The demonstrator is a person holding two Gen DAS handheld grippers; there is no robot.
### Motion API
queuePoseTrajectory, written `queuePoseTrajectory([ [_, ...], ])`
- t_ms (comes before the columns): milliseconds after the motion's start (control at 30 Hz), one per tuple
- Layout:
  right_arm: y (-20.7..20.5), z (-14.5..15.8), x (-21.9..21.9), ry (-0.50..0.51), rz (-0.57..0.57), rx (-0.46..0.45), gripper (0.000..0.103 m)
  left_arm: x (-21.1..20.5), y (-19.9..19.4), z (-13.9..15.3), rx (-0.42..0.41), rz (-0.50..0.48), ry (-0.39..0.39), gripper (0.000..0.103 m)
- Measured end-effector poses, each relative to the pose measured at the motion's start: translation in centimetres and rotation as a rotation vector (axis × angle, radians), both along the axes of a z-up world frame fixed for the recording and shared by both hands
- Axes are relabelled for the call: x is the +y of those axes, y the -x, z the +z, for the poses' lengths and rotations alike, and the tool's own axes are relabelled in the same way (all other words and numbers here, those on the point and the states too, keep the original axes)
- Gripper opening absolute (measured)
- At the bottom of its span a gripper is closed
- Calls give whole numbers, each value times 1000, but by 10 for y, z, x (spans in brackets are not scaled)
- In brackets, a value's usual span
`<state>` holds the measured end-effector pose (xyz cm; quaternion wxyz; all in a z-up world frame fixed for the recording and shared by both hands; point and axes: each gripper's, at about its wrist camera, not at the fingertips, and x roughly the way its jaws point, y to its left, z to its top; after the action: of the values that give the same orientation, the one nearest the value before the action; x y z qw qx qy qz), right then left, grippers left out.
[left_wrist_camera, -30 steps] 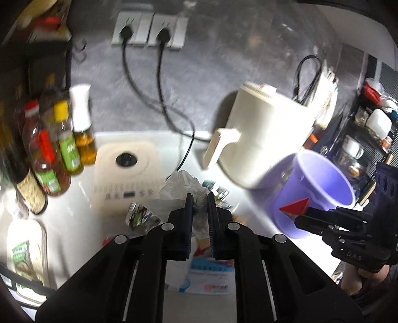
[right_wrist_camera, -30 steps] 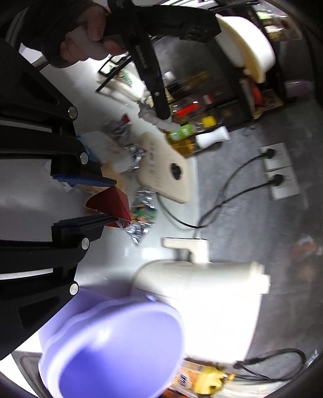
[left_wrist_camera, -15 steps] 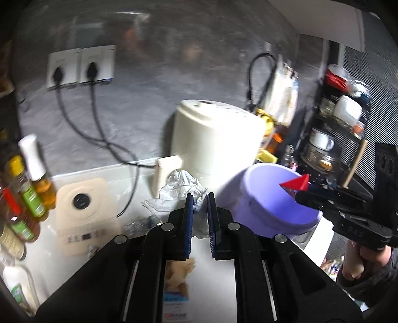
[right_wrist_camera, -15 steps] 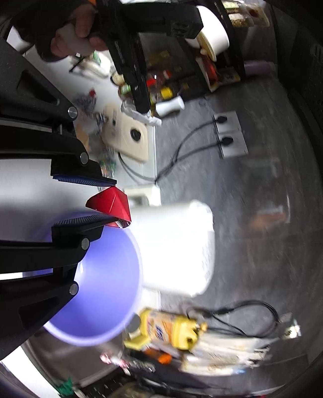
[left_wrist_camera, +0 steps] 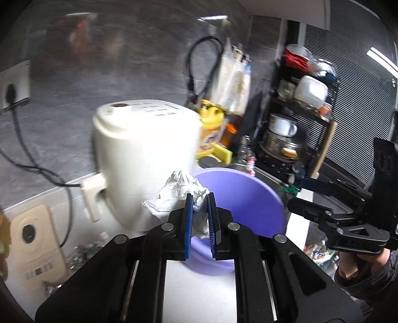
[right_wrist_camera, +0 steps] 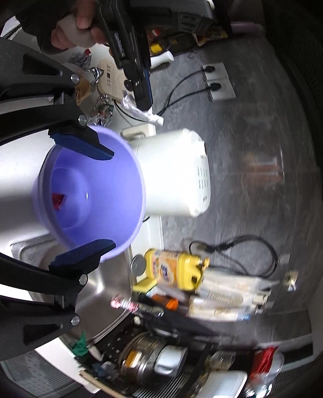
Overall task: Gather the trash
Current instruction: 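Carry both items over the lavender bucket and open both grippers, then move both tools back over the remaining trash on the counter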
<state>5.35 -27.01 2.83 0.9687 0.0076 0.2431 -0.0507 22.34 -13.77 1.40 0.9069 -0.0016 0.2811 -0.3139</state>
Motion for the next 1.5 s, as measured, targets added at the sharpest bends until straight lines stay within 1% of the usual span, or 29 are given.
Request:
queuePoseTrajectory([
  [200,24,-3,-22,-32,-77,8,66,-37,-8,-8,22,-74,-2,12],
  [267,30,-5,-26,-37,-92,11,69,-47,-10,-10,24,-73,-5,17],
  [300,32,-6,-27,-39,-96,12,70,-49,-10,-11,31,-70,-3,30],
  [333,34,-7,-28,-42,-98,14,74,-51,-10,-12,36,-69,4,50],
  [367,36,-8,-29,-47,-98,14,77,-50,-8,-11,28,-59,11,60],
  [400,37,-9,-30,-55,-96,12,79,-49,-6,-10,19,-49,14,72],
  [433,40,-9,-30,-70,-89,6,82,-46,-2,-8,7,-40,17,78],
  [467,41,-9,-31,-89,-79,1,85,-44,-1,-7,2,-35,16,81],
  [500,43,-9,-31,-102,-72,-4,86,-40,2,-5,-5,-18,12,88],
  [533,43,-9,-30,-111,-66,-10,90,-36,5,-3,-13,3,8,94],
  [567,44,-9,-28,-118,-59,-17,95,-31,8,-1,-24,29,6,96],
  [600,44,-8,-26,-120,-54,-25,96,-26,10,0,-32,51,3,97],
  [700,42,-8,-18,-126,-28,-32,95,-6,19,7,-49,156,-18,97],
  [867,30,-14,-6,-131,-22,-10,95,33,39,14,-53,303,-22,97],
  [1000,23,-17,4,-143,-33,-3,95,62,52,13,-36,406,-7,97],
  [1133,16,-21,21,-136,0,9,95,86,63,8,22,527,-39,97],
  [1233,13,-22,32,-134,33,10,95,100,75,8,44,571,-56,97],
  [1300,10,-24,39,-130,41,14,95,111,84,8,46,591,-43,97],
  [1400,5,-26,52,-119,62,23,95,128,99,10,45,618,4,97],
  [1500,-1,-29,64,-121,89,35,95,138,111,15,24,644,14,97],
])
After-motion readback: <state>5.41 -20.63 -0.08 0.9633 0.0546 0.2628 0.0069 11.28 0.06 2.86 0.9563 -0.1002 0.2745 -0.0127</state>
